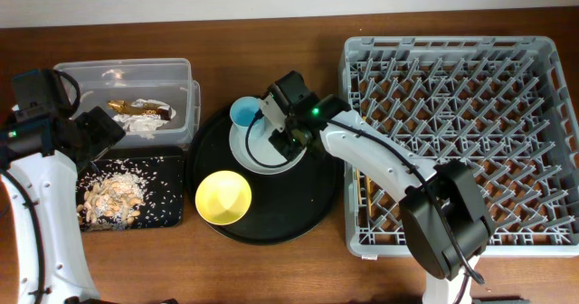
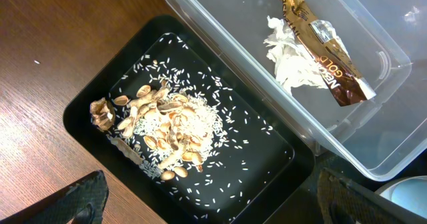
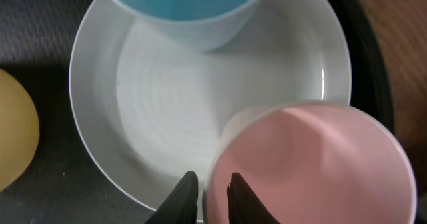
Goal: Sort waste into correct bins and load items into the dishwasher rack
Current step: 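Grasp the pink cup with the right gripper and lift it, then place the pink cup upside down in the rack's back-left corner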
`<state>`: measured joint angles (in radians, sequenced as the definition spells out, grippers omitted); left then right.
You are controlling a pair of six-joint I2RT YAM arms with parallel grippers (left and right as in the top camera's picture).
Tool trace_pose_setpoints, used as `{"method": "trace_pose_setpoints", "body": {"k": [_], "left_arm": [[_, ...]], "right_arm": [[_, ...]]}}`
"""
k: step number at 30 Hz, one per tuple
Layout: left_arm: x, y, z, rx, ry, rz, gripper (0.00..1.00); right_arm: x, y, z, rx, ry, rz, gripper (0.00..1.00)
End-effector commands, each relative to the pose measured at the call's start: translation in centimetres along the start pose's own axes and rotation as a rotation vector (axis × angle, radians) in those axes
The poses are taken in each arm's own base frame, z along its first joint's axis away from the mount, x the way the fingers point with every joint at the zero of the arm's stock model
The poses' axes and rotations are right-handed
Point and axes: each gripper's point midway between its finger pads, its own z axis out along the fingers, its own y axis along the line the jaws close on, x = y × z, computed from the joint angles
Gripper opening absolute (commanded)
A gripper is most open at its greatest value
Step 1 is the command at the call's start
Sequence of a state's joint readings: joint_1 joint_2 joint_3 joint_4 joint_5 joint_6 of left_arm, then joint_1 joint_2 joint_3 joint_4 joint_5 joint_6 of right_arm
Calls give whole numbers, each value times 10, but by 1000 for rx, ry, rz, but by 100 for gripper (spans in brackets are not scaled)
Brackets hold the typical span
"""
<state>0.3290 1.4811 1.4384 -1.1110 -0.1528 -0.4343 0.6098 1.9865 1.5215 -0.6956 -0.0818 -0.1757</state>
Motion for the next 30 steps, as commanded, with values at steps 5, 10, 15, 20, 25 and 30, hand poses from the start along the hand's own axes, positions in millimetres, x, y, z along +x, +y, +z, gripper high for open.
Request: {"method": "trace_pose_setpoints", "body": {"k": [5,10,15,20,25,30], "left_arm": [[-3,2,-3,1,-10,-7,99],[-3,2,-3,0,-9,-7,99],[-3,2,-3,1,-10,-7,99],[-3,2,-3,0,-9,-7,99],[-3,2,-3,1,-10,-7,99],[-3,2,-3,1,-10,-7,99]], "right_arm": [[-37,-2,-50,26,-110,-13,4],[-98,-49,-218,-137,-436,49,4],[-46,-145,-229,-641,-621,285,4],[-13,-173,-138,-767,-521,409,4],[8,-183,-90,-725,-417,451,4],[36,-168,-64,-750,-342,477,4]]}}
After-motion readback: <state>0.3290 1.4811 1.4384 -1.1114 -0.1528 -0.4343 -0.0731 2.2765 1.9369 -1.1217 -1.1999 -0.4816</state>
